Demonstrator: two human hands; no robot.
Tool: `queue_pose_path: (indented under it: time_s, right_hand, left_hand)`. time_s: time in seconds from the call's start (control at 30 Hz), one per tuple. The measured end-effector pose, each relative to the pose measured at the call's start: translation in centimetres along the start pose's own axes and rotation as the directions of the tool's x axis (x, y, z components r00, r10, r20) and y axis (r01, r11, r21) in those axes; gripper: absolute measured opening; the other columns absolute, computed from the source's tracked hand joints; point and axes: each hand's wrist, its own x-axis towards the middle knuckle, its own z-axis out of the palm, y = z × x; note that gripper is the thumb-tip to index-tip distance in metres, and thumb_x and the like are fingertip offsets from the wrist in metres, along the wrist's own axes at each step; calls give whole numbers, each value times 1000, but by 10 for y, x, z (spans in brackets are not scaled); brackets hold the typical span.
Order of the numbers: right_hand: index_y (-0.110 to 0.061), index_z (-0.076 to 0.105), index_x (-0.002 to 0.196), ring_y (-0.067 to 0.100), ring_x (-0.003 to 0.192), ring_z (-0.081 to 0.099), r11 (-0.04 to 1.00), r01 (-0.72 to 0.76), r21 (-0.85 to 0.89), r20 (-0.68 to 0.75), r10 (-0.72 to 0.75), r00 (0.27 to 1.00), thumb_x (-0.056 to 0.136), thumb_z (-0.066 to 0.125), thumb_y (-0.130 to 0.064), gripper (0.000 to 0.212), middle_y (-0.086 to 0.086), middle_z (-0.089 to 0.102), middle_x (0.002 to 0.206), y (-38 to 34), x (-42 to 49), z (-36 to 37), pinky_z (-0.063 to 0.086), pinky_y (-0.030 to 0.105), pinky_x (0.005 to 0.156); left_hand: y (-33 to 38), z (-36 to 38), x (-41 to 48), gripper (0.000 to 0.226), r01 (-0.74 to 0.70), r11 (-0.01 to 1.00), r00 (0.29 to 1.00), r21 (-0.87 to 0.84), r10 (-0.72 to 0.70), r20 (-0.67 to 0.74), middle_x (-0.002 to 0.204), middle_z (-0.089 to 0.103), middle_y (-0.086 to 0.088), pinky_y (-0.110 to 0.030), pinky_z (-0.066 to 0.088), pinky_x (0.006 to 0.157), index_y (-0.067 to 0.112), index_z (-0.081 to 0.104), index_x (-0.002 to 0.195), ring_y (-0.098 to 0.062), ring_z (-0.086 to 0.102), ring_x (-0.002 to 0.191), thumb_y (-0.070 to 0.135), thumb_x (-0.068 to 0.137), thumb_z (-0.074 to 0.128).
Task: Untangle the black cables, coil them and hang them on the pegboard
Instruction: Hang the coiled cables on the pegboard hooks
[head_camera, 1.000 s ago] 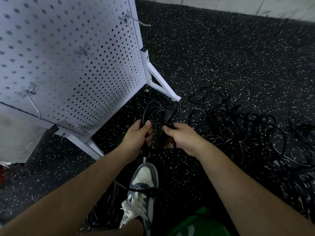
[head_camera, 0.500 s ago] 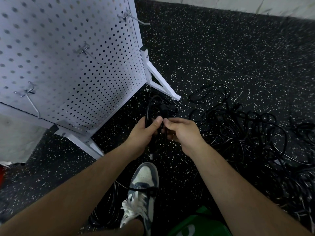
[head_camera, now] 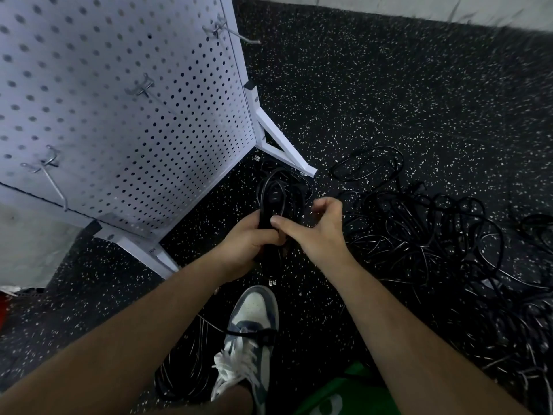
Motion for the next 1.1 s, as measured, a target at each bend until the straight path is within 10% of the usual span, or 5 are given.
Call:
queue_pose_path:
  time_s: [0.13,0.33,0.6,0.73,1.1]
  right_hand:
    - [-18,69,113,15,81,67,907,-308,288,400,178,899,72,80,-47,51,-1,72,98,1,0,-2,54,29,68]
    - [-20,70,79,17,72,65,977,-153,146,253,113,961,98,55,-21,25,-2,70,70,-2,0,3,53,35,74]
    - [-13,44,134,19,97,60,946,-18,-323,208,89,974,105,50,-28,33,5,61,119,2,28,25,44,30,79]
    - [-8,41,136,23,100,58,869,103,-483,237,17,971,105,51,-25,37,11,61,120,5,54,44,46,34,82]
    - [-6,15,160,34,143,29,551,359,-753,458,47,888,94,60,-15,80,12,27,160,31,92,72,30,43,117]
  left_hand:
    - [2,-2,-3,37,61,992,991,-114,-46,125,96,64,-24,-31,55,70,-7,61,117,-27,67,81,3,82,66]
    - [-1,4,2,22,38,999,982,10,-36,-184,78,69,-12,-32,57,72,5,65,96,-24,67,76,22,104,54]
    - [-42,-16,39,30,295,901,879,318,-126,-459,105,67,-4,-29,45,77,9,60,124,-17,61,92,29,105,47]
    - [-58,-32,64,33,359,926,803,114,-244,-543,82,64,-6,-25,41,51,2,67,108,-17,57,65,32,102,56]
    - [-68,-62,109,45,397,909,695,127,-207,-689,114,67,-17,-34,63,71,-2,56,128,-24,70,89,23,94,70]
